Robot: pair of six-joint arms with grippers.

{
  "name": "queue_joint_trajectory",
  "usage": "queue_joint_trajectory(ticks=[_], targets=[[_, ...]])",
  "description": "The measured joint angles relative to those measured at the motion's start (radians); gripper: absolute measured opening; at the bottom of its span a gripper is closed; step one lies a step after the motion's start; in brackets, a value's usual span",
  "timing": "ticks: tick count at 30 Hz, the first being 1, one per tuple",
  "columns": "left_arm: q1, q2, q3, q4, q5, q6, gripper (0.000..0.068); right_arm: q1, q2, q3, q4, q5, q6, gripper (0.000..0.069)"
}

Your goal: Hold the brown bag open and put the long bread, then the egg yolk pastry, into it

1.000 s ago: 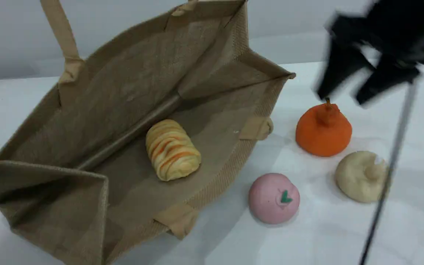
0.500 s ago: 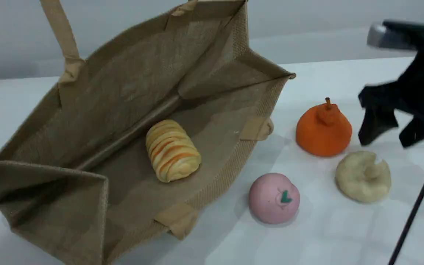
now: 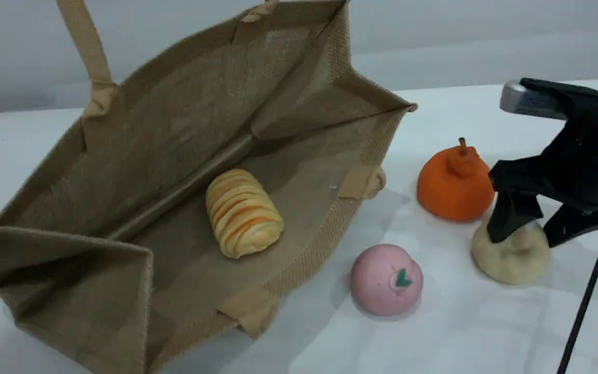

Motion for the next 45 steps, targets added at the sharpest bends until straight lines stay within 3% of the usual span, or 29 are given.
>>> queue_joint_trajectory(ticks=[5, 8, 12, 16, 18, 33, 39, 45], targets=[[0.0, 0.0, 0.0, -0.001, 0.0, 0.0, 0.0089, 0.0, 0.005, 0.0, 0.059, -0.005, -0.066, 0.0471], [0.0, 0.0, 0.0, -0.001, 0.0, 0.0, 0.0089, 0.0, 0.012, 0.0, 0.059, -0.011, -0.065, 0.0419], [0.0, 0.0, 0.0, -0.001, 0.0, 0.0, 0.0089, 0.0, 0.012, 0.0, 0.059, -0.025, -0.065, 0.0286], [0.0, 0.0, 0.0, -0.001, 0.0, 0.0, 0.0089, 0.0, 0.012, 0.0, 0.059, -0.03, -0.064, 0.0095], [0.0, 0.0, 0.0, -0.001, 0.0, 0.0, 0.0089, 0.0, 0.012, 0.0, 0.059, -0.03, -0.065, 0.0048], [0.0, 0.0, 0.0, -0.001, 0.0, 0.002, 0.0089, -0.001, -0.218, -0.002, 0.002, 0.147, -0.09, 0.003], [0.0, 0.0, 0.0, -0.001, 0.0, 0.003, 0.0089, 0.026, -0.331, -0.002, 0.158, 0.185, -0.161, 0.003], [0.0, 0.0, 0.0, -0.002, 0.0, 0.003, 0.0089, 0.157, -0.325, -0.002, 0.401, 0.157, -0.337, 0.003]])
